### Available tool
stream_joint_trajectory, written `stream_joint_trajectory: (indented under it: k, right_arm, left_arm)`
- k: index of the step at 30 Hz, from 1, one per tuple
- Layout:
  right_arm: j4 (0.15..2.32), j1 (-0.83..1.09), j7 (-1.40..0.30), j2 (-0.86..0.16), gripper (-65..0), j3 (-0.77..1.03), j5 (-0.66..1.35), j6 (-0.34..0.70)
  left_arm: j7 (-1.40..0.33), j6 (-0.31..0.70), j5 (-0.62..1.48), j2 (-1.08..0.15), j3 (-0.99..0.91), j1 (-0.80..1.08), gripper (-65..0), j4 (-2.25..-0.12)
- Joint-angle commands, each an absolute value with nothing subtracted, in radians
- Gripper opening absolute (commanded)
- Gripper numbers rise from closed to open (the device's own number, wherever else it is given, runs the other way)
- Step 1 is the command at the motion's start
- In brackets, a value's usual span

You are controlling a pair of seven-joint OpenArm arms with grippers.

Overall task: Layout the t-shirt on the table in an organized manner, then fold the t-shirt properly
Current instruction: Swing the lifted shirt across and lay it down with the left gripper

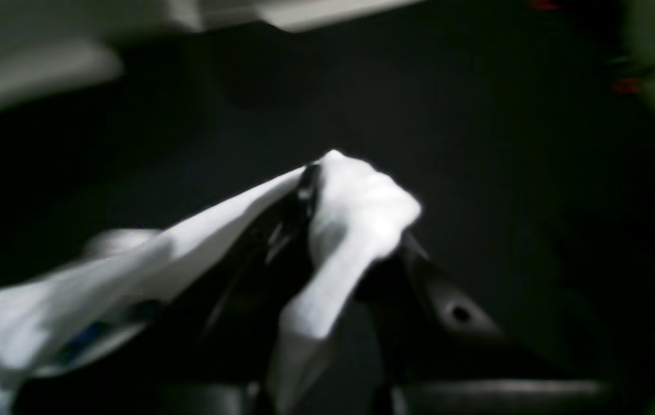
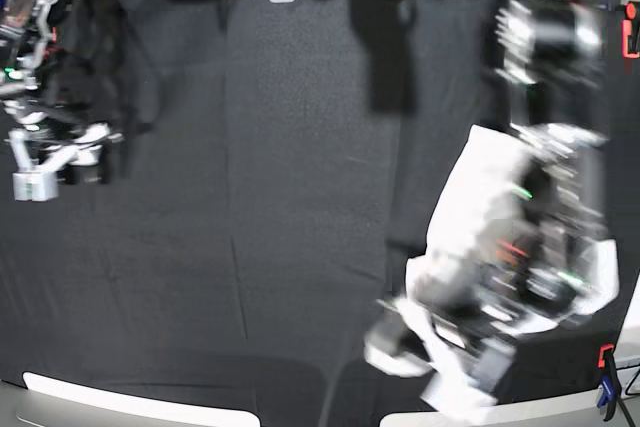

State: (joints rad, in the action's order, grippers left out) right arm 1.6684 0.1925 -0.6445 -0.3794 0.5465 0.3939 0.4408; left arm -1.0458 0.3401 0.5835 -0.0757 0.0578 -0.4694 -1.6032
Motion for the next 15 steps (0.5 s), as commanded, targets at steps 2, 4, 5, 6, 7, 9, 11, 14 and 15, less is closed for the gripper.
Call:
stream_joint_trajectory:
  k: [2,4,5,6,7,9,11,14,15]
  right_arm:
    - [1.685,0.165,-0.630,-0.398,-32.1,0.620,0.401,0.438]
    - [1.685,0.149,-0.651,-0.398,-32.1,0.684,0.401,0.447]
    - [1.685,0.142,-0.664,-0.399,-32.1,0.713,0.402,0.461]
    - [1.685,0.134,-0.676,-0.399,-32.1,0.738,0.405,0.484]
    - [1.685,0.132,-0.685,-0.399,-32.1,0.760,0.409,0.503]
    - [1.686,0.130,-0.698,-0.399,-32.1,0.789,0.448,0.517]
    - [1.686,0.130,-0.708,-0.400,-32.1,0.807,0.465,0.520]
    - [1.686,0.130,-0.707,-0.405,-32.1,0.819,0.465,0.520]
    - [1.686,0.130,-0.707,-0.410,-32.1,0.819,0.465,0.520]
  left_arm:
    - [-0.991,0.345,0.611,-0.001,0.112,-0.479,-65.0,-1.620]
    - [-0.985,0.353,0.609,0.062,0.187,-0.465,-65.0,-1.620]
    - [-0.976,0.361,0.597,0.093,0.230,-0.462,-65.0,-1.620]
    - [-0.970,0.367,0.584,0.123,0.274,-0.462,-65.0,-1.620]
    - [-0.967,0.370,0.567,0.149,0.321,-0.463,-65.0,-1.619]
    - [-0.904,0.374,0.530,0.149,0.443,-0.472,-65.0,-1.618]
    - [-0.864,0.374,0.449,0.149,0.556,-0.474,-65.0,-1.618]
    - [-0.831,0.373,0.408,0.149,0.684,-0.474,-65.0,-1.618]
    - [-0.828,0.373,0.409,0.149,0.715,-0.474,-65.0,-1.618]
